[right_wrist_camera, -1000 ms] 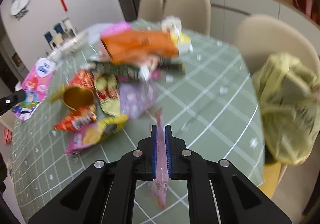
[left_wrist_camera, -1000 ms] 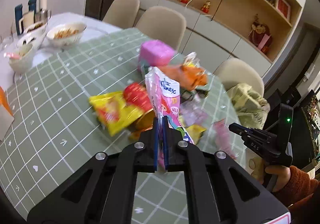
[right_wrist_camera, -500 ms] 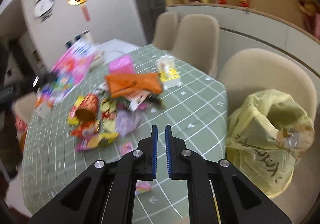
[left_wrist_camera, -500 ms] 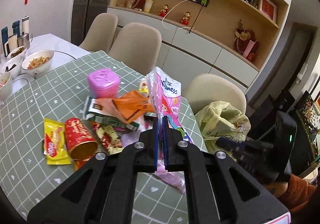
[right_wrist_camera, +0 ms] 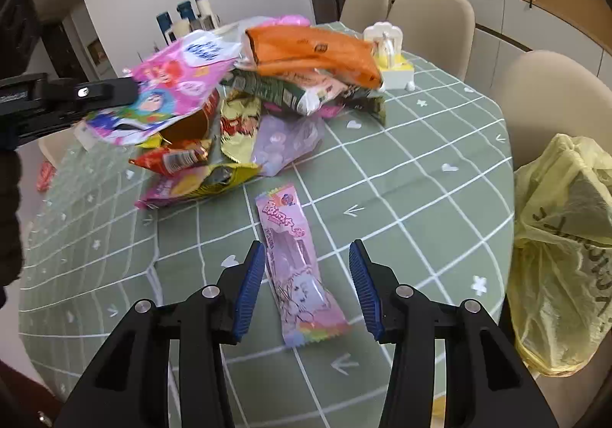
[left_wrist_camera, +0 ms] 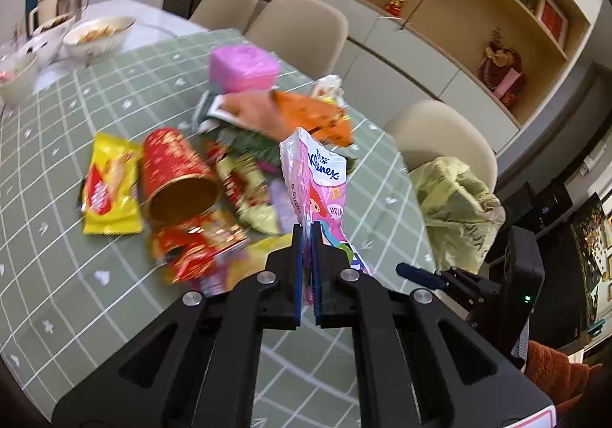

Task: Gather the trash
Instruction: 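Carry both items to the yellow bag while the left gripper opens to drop the tissue packet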

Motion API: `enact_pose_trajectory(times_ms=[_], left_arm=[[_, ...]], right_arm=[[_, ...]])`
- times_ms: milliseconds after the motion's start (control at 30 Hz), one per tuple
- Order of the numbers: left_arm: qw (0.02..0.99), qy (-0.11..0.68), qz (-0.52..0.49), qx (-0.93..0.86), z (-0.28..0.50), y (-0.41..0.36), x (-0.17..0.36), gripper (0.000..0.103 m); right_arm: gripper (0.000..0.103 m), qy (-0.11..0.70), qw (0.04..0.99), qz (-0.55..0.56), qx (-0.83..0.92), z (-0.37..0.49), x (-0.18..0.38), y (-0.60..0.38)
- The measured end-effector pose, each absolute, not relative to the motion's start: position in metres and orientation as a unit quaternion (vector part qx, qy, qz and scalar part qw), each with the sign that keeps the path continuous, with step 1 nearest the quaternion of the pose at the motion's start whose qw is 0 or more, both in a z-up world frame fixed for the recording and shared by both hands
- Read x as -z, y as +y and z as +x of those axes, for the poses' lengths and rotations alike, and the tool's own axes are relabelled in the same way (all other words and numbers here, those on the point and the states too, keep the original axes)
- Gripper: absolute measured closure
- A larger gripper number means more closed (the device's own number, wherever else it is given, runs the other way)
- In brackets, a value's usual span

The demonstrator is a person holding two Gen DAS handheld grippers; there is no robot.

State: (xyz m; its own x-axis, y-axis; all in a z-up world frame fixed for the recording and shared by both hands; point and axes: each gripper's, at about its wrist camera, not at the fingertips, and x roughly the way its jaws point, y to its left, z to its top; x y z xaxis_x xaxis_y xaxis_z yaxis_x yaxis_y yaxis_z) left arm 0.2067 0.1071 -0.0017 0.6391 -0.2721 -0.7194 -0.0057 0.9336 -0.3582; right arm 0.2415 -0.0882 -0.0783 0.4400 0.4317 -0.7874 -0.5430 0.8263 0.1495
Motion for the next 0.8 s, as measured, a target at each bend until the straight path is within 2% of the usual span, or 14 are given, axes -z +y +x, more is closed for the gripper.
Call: enact_pose_trajectory(times_ms=[167, 200, 233, 333, 600, 800], left_arm=[[0.888, 0.423, -0.162, 0.075, 0.196, 0.123, 0.009, 0.099], [0.888, 0.424, -0.161, 0.075, 0.194, 0.126, 0.01, 0.099], [0.888, 0.425, -0.161, 0.076, 0.193, 0.128, 0.011, 0.099], [0.887, 0.425, -0.162, 0.08, 0.191, 0.133, 0.012, 0.099], [0.897, 0.395, -0.161, 0.118, 0.208, 0.112, -0.012, 0.099], [0.903, 0.366, -0.157, 0.164, 0.234, 0.064, -0.04, 0.099]], right_arm=[[0.061, 0.457, 0.837, -0.073, -0.291, 0.248, 0.096, -0.071], [0.066, 0.456, 0.839, -0.068, -0.29, 0.25, 0.096, -0.071], [0.082, 0.459, 0.836, -0.061, -0.293, 0.253, 0.096, -0.071], [0.091, 0.456, 0.842, -0.05, -0.284, 0.253, 0.085, -0.075], [0.091, 0.407, 0.874, -0.031, -0.264, 0.246, 0.02, -0.102], [0.091, 0.36, 0.902, -0.039, -0.234, 0.246, -0.034, -0.15]])
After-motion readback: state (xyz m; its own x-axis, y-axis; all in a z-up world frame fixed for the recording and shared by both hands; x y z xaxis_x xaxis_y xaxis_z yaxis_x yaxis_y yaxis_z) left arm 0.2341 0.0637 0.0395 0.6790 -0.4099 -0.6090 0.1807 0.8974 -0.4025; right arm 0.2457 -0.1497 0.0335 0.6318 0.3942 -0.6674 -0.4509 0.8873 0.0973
